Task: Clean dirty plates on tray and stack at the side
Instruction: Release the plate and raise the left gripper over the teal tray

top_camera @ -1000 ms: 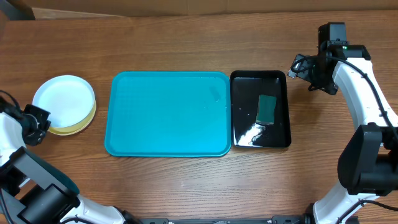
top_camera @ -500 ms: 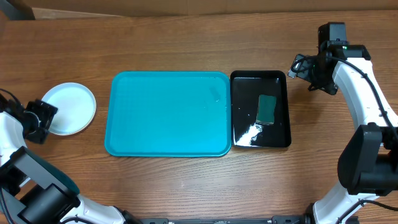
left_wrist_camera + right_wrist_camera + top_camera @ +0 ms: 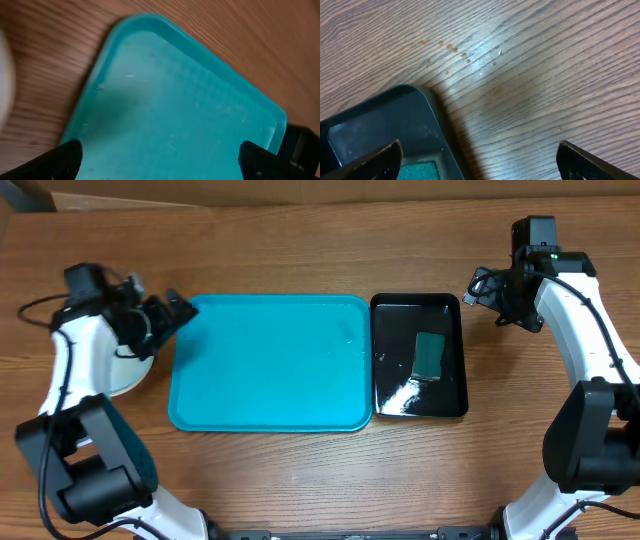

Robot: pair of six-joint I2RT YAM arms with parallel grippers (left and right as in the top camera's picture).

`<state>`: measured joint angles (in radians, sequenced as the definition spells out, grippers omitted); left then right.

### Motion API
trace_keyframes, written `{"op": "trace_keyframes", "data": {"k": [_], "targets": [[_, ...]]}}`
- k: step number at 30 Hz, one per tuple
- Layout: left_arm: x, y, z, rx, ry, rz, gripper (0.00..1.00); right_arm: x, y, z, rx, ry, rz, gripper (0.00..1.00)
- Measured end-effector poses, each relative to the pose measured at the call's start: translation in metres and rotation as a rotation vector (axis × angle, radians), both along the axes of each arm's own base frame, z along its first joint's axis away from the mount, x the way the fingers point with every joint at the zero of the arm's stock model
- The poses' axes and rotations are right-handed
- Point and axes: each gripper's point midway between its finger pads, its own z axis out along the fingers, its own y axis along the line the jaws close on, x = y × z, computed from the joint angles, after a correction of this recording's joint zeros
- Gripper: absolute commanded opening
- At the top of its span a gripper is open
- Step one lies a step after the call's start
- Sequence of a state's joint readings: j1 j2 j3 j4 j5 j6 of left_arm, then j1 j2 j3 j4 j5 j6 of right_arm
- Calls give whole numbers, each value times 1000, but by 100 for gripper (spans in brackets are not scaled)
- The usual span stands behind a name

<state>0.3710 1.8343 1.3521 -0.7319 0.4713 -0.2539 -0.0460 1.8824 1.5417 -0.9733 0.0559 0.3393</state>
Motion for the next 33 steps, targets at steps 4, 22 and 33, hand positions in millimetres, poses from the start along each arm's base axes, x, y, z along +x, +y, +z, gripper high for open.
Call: {"op": "trace_keyframes", "data": {"k": [4,22,33], "targets": [[4,-30,-2,19,6,-73,100,0,0,0,0,0,0,100],[7,-62,-2,32,8,-152,100,0,0,0,0,0,0,100],[7,-62,-2,32,8,-152,100,0,8,9,-1,-20,18,100]]}}
